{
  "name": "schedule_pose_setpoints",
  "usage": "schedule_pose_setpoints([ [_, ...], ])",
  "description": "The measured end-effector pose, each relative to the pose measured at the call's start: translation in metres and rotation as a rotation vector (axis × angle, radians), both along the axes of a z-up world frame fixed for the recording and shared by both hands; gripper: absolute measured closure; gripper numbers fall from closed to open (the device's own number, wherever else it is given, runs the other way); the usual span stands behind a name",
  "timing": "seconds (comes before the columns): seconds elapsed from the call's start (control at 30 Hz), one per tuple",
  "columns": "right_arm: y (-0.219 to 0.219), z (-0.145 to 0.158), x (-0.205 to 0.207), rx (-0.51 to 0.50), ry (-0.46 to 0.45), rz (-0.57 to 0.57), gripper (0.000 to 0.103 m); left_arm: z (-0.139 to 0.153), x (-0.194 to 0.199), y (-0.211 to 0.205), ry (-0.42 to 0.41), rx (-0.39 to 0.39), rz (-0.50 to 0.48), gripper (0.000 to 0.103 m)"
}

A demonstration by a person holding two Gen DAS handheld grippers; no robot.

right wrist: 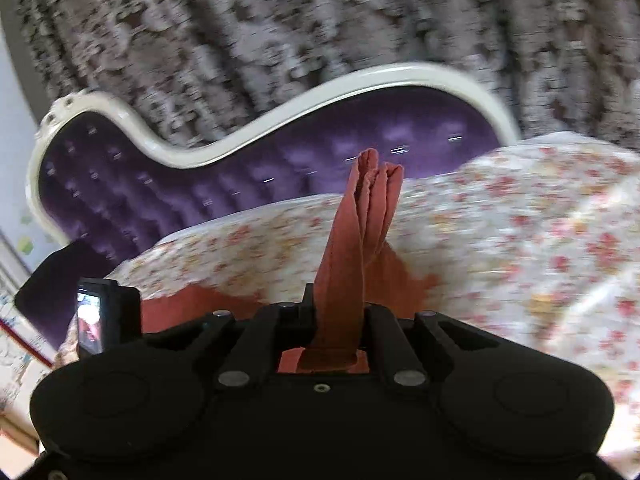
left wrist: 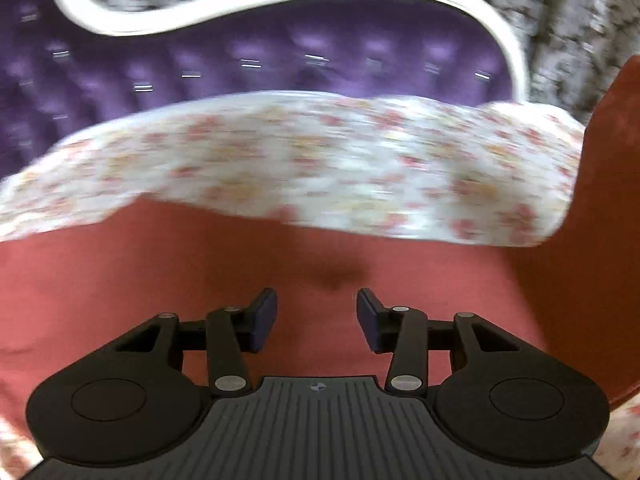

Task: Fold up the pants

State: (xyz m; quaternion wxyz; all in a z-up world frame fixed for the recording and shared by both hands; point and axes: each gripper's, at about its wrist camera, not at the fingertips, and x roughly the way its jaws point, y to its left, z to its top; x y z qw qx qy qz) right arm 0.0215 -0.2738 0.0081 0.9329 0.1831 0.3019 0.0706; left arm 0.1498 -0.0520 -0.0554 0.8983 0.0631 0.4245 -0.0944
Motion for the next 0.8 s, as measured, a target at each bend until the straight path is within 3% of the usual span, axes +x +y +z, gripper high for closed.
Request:
schedule_pose_setpoints([
  [0.1,0.04,-0.008,0.018,0.031,0.025,0.067,0.09,0.005,-0.006,0.051,-0.005,0.019,0.068,0.06],
  [0.3,0.125,-0.044,0.045,-0.043,0.075,0.168,0.09,0.0,-0.018,0.135,0.015,0.02,0.207,0.06],
  [0.53,0.193,-0.097,0.058,-0.185,0.137,0.24,0.088,-0.006,-0.027,0.18,0.046,-0.021,0.29,0.06],
  [0.63,0.21,-0.107,0.056,-0.217,0.114,0.282,0.077,-0.006,-0.031,0.183,0.044,-0.036,0.303,0.06],
  [0.67,0.214,-0.107,0.052,-0.228,0.088,0.308,0.067,-0.005,-0.032,0.183,0.042,-0.042,0.302,0.06],
  [0.7,0.215,-0.106,0.047,-0.217,0.064,0.335,0.053,-0.004,-0.032,0.183,0.039,-0.05,0.299,0.06],
  [0.8,0.207,-0.096,0.035,-0.113,0.01,0.388,0.044,0.002,-0.034,0.181,0.018,-0.062,0.285,0.06],
])
